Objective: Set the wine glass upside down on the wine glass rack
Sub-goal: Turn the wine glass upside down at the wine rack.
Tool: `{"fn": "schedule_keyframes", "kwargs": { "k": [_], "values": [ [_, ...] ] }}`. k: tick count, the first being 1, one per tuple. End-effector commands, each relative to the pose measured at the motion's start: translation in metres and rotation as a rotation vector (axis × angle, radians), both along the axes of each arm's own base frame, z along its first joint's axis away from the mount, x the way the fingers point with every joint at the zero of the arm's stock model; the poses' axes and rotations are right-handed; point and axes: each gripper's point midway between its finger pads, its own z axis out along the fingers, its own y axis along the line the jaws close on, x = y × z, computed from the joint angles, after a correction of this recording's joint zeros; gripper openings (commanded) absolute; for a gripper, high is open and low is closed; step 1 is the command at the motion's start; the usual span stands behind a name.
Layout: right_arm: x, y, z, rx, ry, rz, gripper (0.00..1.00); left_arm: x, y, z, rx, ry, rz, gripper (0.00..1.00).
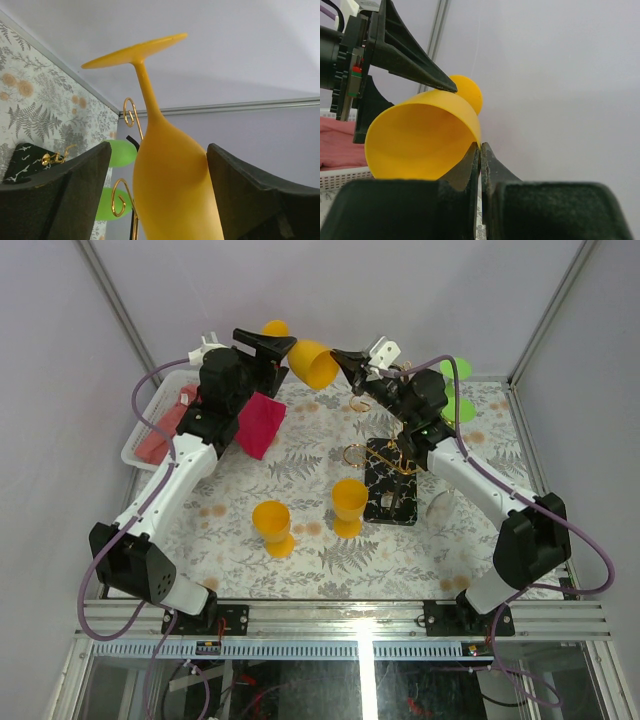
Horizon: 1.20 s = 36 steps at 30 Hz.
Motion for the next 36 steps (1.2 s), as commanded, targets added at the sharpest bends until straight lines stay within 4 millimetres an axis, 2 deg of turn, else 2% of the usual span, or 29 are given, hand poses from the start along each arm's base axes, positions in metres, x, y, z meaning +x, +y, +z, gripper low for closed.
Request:
{"fn": "schedule_keyframes", "kwargs": {
  "k": [1,6,15,21,29,36],
  "values": [
    [-0.029,-0.005,0.049,0.062,-0.140,0.030,0.00,0.005,0.004,0.010,-0.037,-0.050,0.019,0.72],
    [-0.032,0.002,0.044,0.042,-0.141,0.041,0.00,0.008,0.003,0.010,-0.040,-0.057,0.021,0.55],
    [-0.040,0.014,0.039,-0.008,-0.182,0.006,0.00,0.011,0.008,0.008,-0.041,-0.057,0.039,0.34],
    [-0.047,0.014,0.038,-0.010,-0.193,0.016,0.00,0.013,0.014,0.008,-0.044,-0.062,0.054,0.30],
    [-0.051,0.019,0.039,-0.008,-0.207,0.031,0.00,0.018,0.007,0.001,-0.054,-0.045,0.028,0.31],
    [-0.044,0.020,0.033,-0.040,-0.202,-0.010,0.00,0.018,0.008,0.005,-0.047,-0.058,0.029,0.17]
  ]
}}
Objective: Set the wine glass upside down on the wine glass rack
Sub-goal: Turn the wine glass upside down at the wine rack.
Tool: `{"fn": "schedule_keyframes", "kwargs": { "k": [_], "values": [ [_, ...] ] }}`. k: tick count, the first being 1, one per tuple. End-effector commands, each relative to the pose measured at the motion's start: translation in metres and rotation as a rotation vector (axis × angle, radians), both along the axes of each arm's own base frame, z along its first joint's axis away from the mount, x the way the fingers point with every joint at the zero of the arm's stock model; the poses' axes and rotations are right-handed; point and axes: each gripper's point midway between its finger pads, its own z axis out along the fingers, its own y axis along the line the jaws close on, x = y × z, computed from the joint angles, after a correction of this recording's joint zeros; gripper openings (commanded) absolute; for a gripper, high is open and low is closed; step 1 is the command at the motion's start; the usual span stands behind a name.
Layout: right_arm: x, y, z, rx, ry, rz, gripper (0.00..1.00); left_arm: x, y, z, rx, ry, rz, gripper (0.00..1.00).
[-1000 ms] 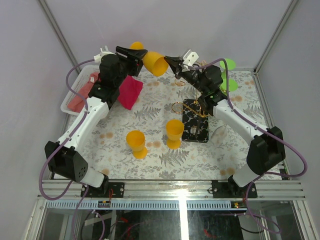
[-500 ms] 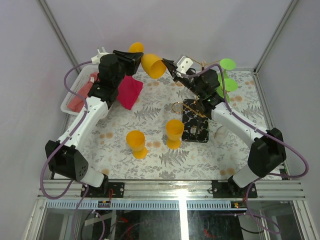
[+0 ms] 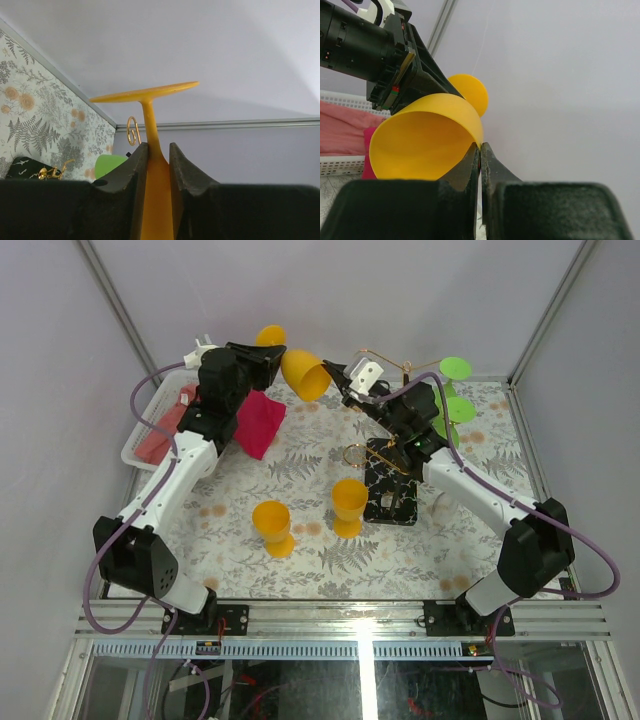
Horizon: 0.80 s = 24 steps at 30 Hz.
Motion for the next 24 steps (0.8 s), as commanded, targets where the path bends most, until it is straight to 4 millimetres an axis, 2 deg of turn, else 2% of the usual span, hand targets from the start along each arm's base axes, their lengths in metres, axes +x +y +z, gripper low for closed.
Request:
{"fn": "schedule_keyframes", "kwargs": {
  "k": [1,6,9,13,15,16,20,24],
  "values": [
    [-0.019,0.001,0.039,0.046,-0.102,0.006,0.00,0.002,-0.001,0.012,0.001,-0.058,-0.011,0.15],
    [-0.021,0.001,0.038,0.044,-0.102,0.011,0.00,0.005,-0.002,0.013,0.015,-0.079,-0.021,0.01],
    [-0.024,0.001,0.038,0.046,-0.104,0.020,0.00,0.007,-0.005,0.014,0.020,-0.102,-0.041,0.00],
    [-0.023,-0.002,0.035,0.036,-0.099,0.002,0.14,0.009,-0.003,0.027,0.065,-0.178,-0.043,0.00],
    [-0.020,-0.006,0.030,0.023,-0.080,-0.027,0.17,0.009,0.001,0.034,0.129,-0.231,-0.029,0.00],
    [-0.018,-0.007,0.027,0.015,-0.070,-0.037,0.19,0.009,0.004,0.039,0.163,-0.260,-0.014,0.00],
    [-0.016,-0.013,0.018,-0.015,-0.047,-0.074,0.40,0.008,0.019,0.056,0.304,-0.361,0.030,0.00],
    [-0.010,-0.021,0.013,-0.033,-0.006,-0.125,0.50,0.008,0.034,0.063,0.469,-0.421,0.072,0.00]
  ]
}}
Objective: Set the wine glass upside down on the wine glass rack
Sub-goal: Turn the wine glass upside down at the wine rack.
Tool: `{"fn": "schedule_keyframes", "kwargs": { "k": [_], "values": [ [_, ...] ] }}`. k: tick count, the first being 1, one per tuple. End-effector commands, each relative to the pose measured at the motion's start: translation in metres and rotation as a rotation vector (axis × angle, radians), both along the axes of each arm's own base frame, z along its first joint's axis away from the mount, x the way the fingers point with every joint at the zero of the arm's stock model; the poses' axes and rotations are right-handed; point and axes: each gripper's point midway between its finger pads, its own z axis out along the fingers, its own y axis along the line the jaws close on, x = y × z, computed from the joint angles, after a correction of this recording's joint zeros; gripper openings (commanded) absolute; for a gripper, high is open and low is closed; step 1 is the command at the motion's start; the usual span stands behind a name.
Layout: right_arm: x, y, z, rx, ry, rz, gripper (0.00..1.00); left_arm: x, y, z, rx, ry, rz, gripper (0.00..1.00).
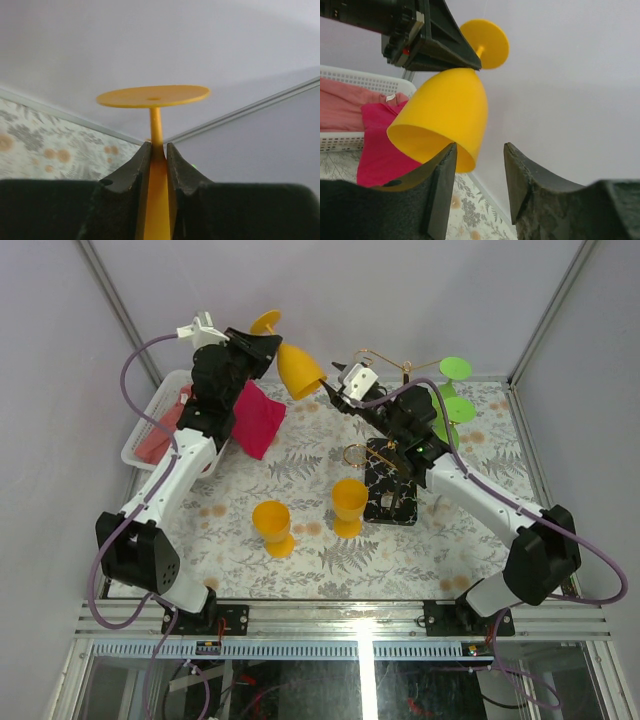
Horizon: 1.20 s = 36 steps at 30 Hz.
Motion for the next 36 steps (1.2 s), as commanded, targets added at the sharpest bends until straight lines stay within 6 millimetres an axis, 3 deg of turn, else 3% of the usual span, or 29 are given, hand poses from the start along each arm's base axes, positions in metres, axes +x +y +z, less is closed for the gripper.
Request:
{"fn": "schedule_keyframes", "kwargs": {
  "k": [1,6,11,17,22,23,28,32,36],
  "values": [
    [-0.005,-0.017,0.035,0.037,-0.040,-0.076,0.53,-0.005,0.025,0.043,0.233,-0.211,0.079,0.00],
    [0.011,-0.023,0.040,0.040,0.048,-0.137,0.64,-0.005,0.036,0.043,0.426,-0.271,0.118,0.00],
    [0.031,-0.034,0.055,0.077,0.119,-0.220,0.66,-0.008,0.042,0.039,0.598,-0.336,0.139,0.00],
    [0.065,-0.068,0.079,0.120,0.178,-0.394,0.69,0.000,0.037,0.008,0.792,-0.390,0.101,0.00],
    [0.086,-0.091,0.096,0.142,0.231,-0.493,0.98,0.009,0.016,-0.021,0.790,-0.446,-0.004,0.00],
    [0.088,-0.095,0.098,0.144,0.238,-0.511,1.00,0.011,0.012,-0.025,0.780,-0.461,-0.025,0.00],
    [0.095,-0.119,0.098,0.162,0.269,-0.587,0.99,0.024,-0.014,-0.040,0.751,-0.543,-0.138,0.00],
    [0.098,-0.137,0.090,0.177,0.287,-0.628,0.99,0.035,-0.040,-0.064,0.735,-0.585,-0.277,0.00],
    [0.094,-0.151,0.084,0.177,0.283,-0.663,0.99,0.042,-0.051,-0.076,0.699,-0.640,-0.318,0.00]
  ]
}}
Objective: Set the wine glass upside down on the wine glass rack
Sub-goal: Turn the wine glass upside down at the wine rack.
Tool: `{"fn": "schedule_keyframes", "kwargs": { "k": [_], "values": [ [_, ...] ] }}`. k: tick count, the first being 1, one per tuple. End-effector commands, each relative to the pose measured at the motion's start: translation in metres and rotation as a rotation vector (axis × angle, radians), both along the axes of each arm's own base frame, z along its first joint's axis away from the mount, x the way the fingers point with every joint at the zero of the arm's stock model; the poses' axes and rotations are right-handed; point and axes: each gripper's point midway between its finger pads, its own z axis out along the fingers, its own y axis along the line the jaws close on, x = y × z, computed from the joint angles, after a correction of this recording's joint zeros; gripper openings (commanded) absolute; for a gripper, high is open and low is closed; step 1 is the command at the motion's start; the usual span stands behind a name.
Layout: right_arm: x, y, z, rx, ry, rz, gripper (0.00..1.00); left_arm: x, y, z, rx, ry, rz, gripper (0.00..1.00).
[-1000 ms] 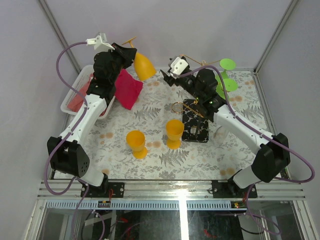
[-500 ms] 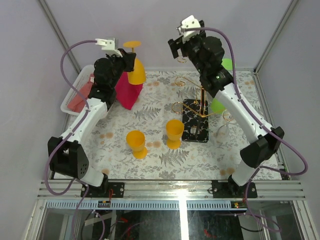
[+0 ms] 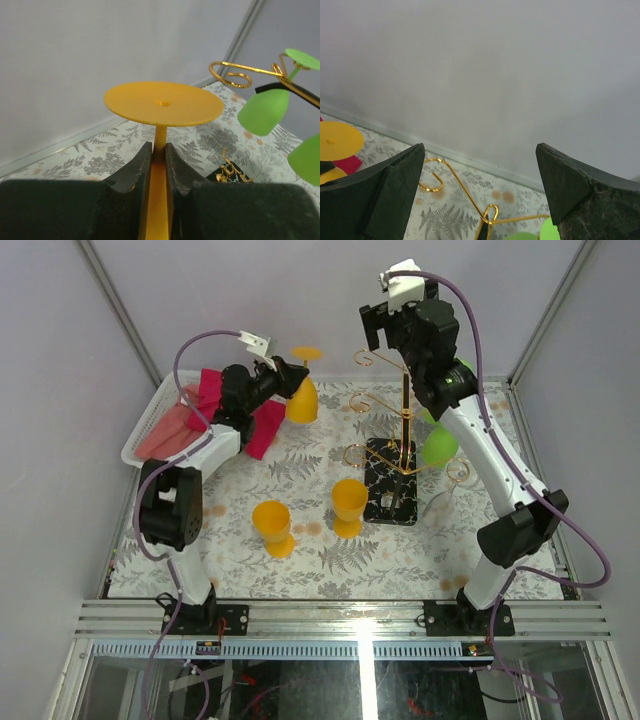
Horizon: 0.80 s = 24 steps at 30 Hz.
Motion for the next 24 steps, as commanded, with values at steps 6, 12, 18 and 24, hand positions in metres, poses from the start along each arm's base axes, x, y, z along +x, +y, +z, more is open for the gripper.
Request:
{"fn": "schedule_keyframes", "kwargs": {
  "k": [6,12,18,24],
  "values": [
    [-0.021,-0.045,0.016,0.022,-0.041,-0.114,0.99,-0.009,-0.029,0.036,-0.109,-0.300,-0.203,0.00],
    [-0.019,-0.055,0.005,-0.008,-0.017,-0.153,0.99,-0.025,-0.030,0.046,-0.168,-0.395,-0.230,0.00],
    [-0.015,-0.058,-0.005,-0.011,0.001,-0.160,0.99,-0.036,-0.055,0.044,-0.186,-0.415,-0.343,0.00],
    [-0.012,-0.059,-0.009,-0.018,0.007,-0.164,0.99,-0.031,-0.089,0.027,-0.179,-0.387,-0.397,0.00]
  ]
}}
